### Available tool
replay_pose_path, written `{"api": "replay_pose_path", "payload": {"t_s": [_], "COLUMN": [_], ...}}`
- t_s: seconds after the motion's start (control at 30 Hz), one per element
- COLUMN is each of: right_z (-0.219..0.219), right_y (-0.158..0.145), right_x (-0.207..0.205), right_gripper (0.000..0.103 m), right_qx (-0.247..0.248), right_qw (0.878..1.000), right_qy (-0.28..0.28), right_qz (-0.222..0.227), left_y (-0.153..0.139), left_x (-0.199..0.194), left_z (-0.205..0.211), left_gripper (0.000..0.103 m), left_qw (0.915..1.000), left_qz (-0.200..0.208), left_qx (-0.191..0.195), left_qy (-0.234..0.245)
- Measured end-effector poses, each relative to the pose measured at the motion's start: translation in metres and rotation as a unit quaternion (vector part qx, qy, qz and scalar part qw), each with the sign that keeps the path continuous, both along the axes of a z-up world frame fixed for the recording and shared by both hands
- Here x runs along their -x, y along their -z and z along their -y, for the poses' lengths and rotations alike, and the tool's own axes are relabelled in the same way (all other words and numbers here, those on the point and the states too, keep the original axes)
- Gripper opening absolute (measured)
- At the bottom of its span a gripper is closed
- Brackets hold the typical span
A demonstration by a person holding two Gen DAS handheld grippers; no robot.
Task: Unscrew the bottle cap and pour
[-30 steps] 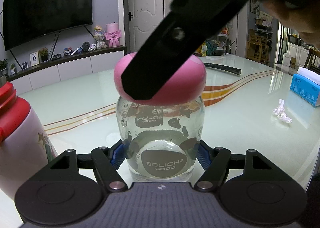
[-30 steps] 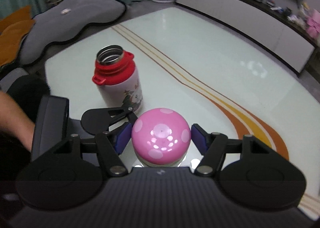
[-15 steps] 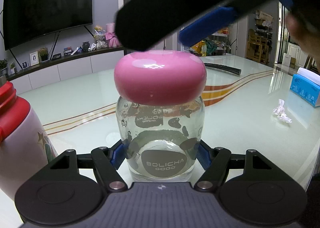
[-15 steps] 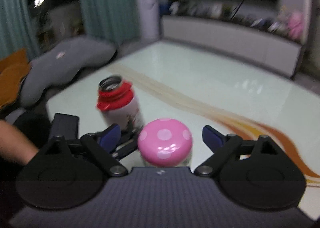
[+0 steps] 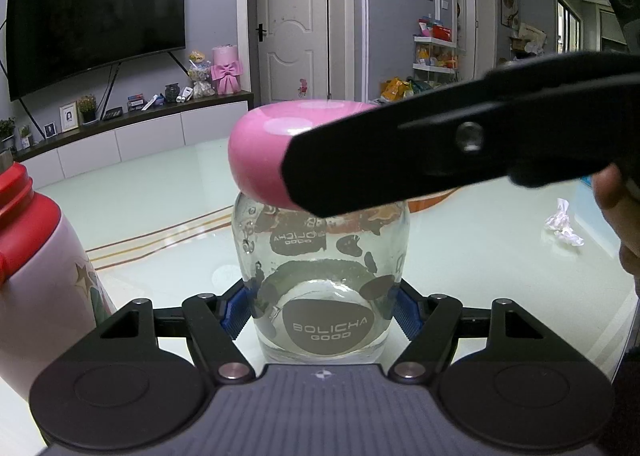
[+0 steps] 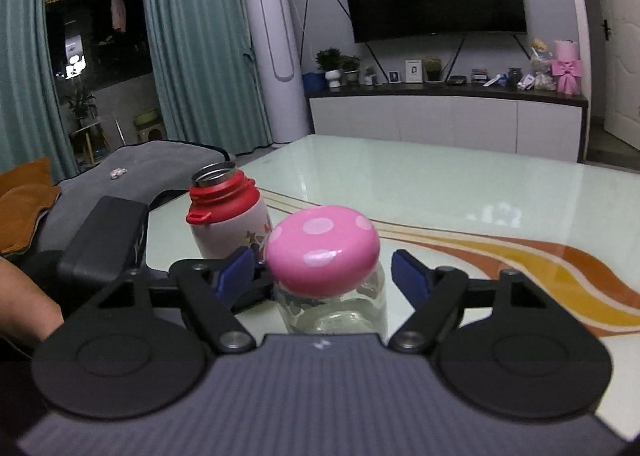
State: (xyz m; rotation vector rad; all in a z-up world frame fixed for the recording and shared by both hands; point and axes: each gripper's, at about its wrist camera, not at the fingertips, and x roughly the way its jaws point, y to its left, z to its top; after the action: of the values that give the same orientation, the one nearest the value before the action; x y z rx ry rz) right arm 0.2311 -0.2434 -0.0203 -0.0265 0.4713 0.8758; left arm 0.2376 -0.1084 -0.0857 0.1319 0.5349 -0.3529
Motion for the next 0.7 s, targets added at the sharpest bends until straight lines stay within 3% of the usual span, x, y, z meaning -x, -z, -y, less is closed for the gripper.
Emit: {"api": "replay_pose_path", "payload": {"t_s": [0.17, 0.43, 0.7], "right_z": [-0.008, -0.004, 0.001], "right_y": [-0.004, -0.008, -0.013], "right_x": [-0.004, -0.006, -0.025], "right_gripper": [0.065, 0.065, 0.065], "right_qx": [0.021, 0.038, 0.054], "right_qw": [1.0, 0.999, 0.991], "right_qy": [-0.009, -0.032, -0.119], "right_qz": [0.009, 0.006, 0.003], "left_y": [0.001, 0.0, -0.001], "left_x": [0.0, 0.001, 0.003], "left_z": [0.0, -0.001, -0.002], "left_gripper": [0.073, 0.073, 0.073], "left_qw": [1.0, 1.0, 1.0], "left_qz": [0.0, 0.0, 0.0], "left_qx": [0.0, 0.0, 0.001], "left_qy": [0.0, 0.0, 0.0]}}
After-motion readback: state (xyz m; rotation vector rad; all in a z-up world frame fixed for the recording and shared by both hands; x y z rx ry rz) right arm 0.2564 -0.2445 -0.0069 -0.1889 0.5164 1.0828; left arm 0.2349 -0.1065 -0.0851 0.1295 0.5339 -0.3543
